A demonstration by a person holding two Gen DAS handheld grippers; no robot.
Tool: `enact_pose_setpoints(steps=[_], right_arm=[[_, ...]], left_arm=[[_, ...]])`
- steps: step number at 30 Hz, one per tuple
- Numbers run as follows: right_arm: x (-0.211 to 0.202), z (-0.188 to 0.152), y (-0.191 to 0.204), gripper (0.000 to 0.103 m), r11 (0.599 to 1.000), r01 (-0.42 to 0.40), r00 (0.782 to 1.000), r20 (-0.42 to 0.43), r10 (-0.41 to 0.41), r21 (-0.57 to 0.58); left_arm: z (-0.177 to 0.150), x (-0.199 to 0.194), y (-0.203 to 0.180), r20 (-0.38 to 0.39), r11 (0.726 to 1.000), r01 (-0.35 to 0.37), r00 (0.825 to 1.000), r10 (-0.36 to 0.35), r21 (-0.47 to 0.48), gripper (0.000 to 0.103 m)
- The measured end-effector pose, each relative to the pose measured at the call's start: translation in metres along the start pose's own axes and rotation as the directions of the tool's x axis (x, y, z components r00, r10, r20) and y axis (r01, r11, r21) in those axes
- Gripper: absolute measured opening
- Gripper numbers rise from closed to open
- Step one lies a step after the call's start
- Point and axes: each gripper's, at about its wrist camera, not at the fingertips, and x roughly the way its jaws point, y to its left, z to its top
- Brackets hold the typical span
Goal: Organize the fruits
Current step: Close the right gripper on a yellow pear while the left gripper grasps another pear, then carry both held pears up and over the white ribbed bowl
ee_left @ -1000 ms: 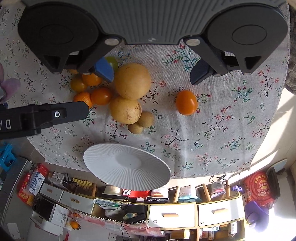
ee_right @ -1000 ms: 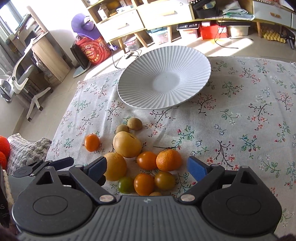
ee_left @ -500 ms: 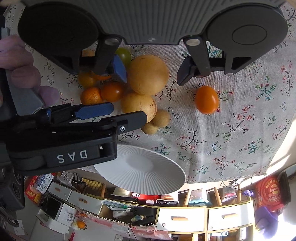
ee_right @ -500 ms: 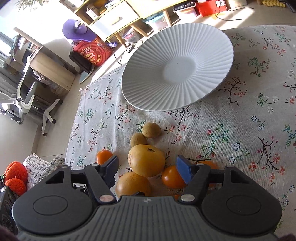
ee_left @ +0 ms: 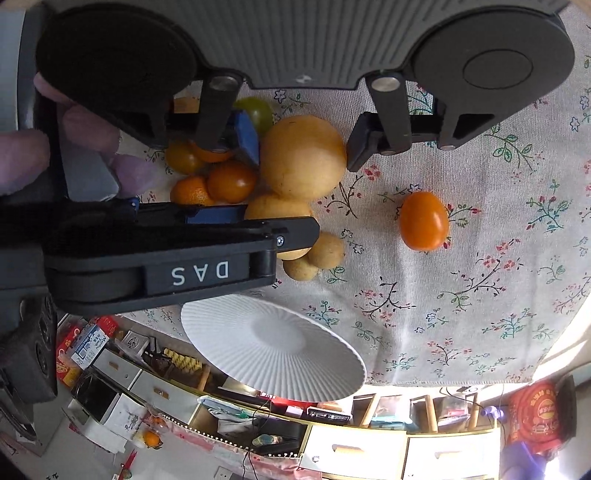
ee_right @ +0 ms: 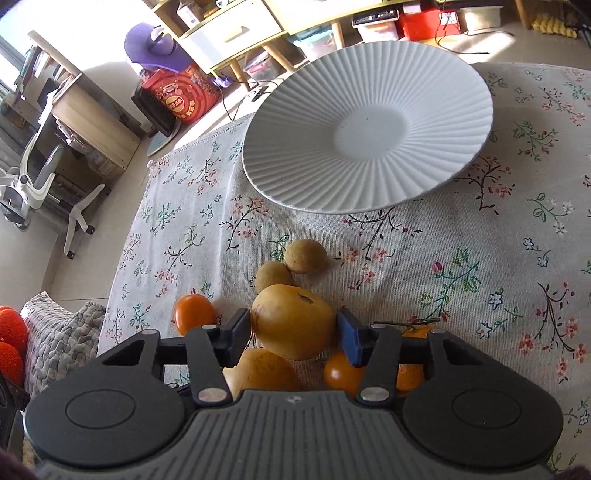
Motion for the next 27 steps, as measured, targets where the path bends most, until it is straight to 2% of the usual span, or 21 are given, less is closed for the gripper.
enact_pose_setpoints(steps=[8,16,27], right_arm=[[0.0,-0.003,0.008,0.046,0.998,0.03,0.999,0.021,-0.029,-0.051],[-0.006,0.001,0.006,0.046,1.0,0.019,0.999,0.036,-0.019,-0.024],[-0.023,0.006,0.001,0.046,1.0,0.015,0.996,0.083,-0.015,-0.009]], left_arm=[[-0.002,-0.002,-0.001,0.002,1.0,-0.015,1.0,0.015,-0.002,0.041],[0.0,-0.005,0.005,0.0,1.0,-0.02,1.0,0.02,-0.013,0.04],[0.002,-0.011,0.009,0.034,0.999,-0.026,0.999,0.026,-0.02,0.04]])
